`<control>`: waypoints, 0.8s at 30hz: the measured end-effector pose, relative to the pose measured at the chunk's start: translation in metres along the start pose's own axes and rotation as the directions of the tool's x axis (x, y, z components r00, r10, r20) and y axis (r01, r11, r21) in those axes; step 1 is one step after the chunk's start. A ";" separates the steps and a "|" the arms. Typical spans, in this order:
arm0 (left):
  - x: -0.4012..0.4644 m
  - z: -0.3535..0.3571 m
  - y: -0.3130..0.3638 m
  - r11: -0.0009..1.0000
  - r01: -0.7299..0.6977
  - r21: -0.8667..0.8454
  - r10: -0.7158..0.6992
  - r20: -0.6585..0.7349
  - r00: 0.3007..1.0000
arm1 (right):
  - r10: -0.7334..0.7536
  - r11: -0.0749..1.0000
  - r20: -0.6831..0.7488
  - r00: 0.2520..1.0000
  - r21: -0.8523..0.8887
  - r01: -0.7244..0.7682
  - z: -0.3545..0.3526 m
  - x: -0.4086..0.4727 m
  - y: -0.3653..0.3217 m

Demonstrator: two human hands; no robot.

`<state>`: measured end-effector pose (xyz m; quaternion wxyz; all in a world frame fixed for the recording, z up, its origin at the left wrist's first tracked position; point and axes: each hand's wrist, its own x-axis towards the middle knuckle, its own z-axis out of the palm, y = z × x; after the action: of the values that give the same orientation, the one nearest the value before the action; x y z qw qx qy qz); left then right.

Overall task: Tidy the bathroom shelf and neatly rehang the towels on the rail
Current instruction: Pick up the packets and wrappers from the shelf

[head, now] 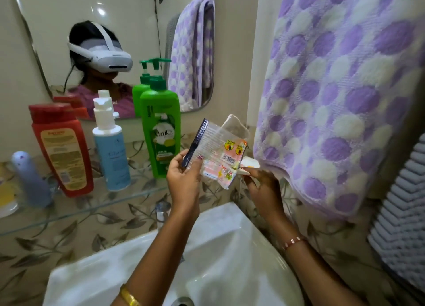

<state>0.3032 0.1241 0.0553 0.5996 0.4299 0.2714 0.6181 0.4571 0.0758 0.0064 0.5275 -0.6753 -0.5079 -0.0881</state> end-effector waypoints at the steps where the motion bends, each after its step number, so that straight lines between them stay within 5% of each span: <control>1: -0.006 -0.005 -0.001 1.000 0.029 -0.012 -0.029 -0.007 1.000 | -0.013 1.000 -0.015 1.000 -0.011 0.012 0.001 -0.008 0.001; 9: -0.049 -0.059 -0.001 0.985 0.143 -0.097 -0.144 -0.005 0.989 | 0.183 0.966 -0.044 0.982 0.191 -0.172 0.012 -0.080 -0.009; 17: -0.106 -0.122 -0.010 0.972 0.236 -0.018 -0.236 -0.154 0.959 | 0.537 0.655 0.139 0.832 0.553 -0.515 0.019 -0.138 -0.027; 24: -0.182 -0.164 0.004 0.979 0.203 -0.014 -0.193 -0.375 0.907 | 0.532 0.483 0.409 0.741 0.572 -0.663 0.002 -0.186 -0.063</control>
<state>0.1446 -0.0242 -0.0584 0.5909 0.2819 0.4306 0.6213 0.3198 -0.0371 -0.0766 0.6874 -0.5684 -0.2787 0.3560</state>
